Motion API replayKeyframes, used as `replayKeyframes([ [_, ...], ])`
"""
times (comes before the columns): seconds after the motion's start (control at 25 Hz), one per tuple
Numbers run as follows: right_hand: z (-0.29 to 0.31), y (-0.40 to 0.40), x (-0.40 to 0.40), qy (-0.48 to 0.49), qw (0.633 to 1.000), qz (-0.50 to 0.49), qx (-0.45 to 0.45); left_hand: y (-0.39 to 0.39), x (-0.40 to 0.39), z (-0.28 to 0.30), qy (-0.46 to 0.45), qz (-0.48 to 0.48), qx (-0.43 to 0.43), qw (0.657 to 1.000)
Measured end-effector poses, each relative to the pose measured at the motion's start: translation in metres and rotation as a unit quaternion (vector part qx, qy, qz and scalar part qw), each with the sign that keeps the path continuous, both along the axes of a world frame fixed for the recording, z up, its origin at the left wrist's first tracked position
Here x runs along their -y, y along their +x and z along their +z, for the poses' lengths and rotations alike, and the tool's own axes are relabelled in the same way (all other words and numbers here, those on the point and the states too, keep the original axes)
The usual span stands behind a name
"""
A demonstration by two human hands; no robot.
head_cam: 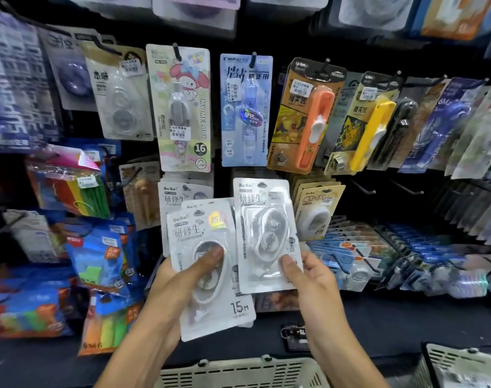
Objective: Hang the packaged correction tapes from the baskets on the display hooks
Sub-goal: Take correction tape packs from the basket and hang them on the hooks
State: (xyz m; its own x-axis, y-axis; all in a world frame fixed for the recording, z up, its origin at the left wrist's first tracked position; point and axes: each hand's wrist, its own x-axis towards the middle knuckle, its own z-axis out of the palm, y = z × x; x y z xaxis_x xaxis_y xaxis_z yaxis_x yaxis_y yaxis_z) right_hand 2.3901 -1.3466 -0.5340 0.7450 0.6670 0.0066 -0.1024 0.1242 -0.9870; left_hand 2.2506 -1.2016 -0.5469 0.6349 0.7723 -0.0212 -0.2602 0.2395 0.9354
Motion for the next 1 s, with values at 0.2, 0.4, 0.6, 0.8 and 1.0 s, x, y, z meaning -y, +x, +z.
replayKeyframes([
  [0.2, 0.001, 0.010, -0.008, -0.078, 0.991, -0.066, 0.083, -0.018, -0.017, 0.011, 0.024, 0.091, 0.021, 0.995],
  [0.4, -0.002, 0.005, -0.011, -0.039, 0.991, -0.120, 0.036, -0.019, -0.016, 0.016, 0.041, 0.068, 0.039, 0.996],
  [0.6, 0.000, 0.004, -0.014, -0.065, 0.990, -0.121, 0.042, -0.018, -0.012, 0.012, 0.021, 0.059, 0.048, 0.997],
  [0.8, 0.013, -0.002, -0.013, -0.038, 0.990, -0.112, 0.076, -0.015, -0.010, 0.014, 0.028, 0.058, 0.044, 0.997],
  [1.0, 0.013, -0.004, -0.014, -0.036, 0.987, -0.121, 0.104, -0.016, -0.009, 0.014, 0.032, 0.066, 0.040, 0.996],
])
